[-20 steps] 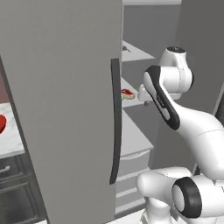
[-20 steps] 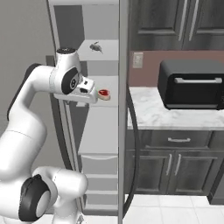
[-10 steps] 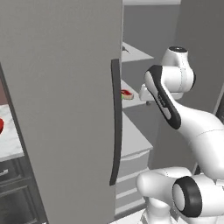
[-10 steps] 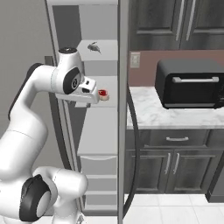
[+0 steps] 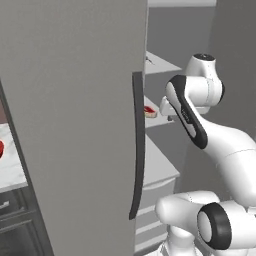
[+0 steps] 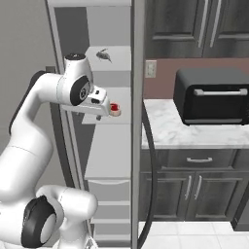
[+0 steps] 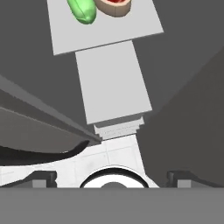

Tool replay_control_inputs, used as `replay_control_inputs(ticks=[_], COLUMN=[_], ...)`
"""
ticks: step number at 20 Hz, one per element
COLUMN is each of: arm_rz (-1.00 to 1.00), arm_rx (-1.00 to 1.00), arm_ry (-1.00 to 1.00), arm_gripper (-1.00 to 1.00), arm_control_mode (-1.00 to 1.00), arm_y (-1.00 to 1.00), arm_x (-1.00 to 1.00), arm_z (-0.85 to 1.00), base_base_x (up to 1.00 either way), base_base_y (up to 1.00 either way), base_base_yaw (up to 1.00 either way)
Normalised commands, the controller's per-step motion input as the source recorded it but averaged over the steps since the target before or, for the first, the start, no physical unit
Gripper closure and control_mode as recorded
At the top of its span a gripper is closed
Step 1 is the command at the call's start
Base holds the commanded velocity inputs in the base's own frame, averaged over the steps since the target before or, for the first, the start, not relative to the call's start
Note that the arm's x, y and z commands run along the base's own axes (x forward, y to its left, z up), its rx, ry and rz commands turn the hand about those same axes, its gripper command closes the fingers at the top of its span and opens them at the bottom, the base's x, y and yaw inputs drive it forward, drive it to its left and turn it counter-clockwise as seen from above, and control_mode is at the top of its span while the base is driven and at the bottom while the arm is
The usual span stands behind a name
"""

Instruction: Take the fish, corn, and steak from the freezer and place them in the bowl on the counter.

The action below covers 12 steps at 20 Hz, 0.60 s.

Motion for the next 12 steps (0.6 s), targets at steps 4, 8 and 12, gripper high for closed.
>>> replay_control_inputs(ticks=[4,8,12], arm_rz=[0.0,0.0,0.0], arm_rx=[0.0,0.0,0.0], arm_ry=[0.0,0.0,0.0], arm_gripper=[-1.0,-1.0,-1.0], arm_control_mode=[1.0,1.0,1.0], arm_y=[0.0,0.0,0.0], arm_x=[0.0,0.0,0.0], arm_z=[0.0,0.0,0.0], base_base_x=[0.28,0.0,0.01], base_base_y=[-0.09,-0.17,-0.24], base_base_yaw=[0.05,0.11,0.18])
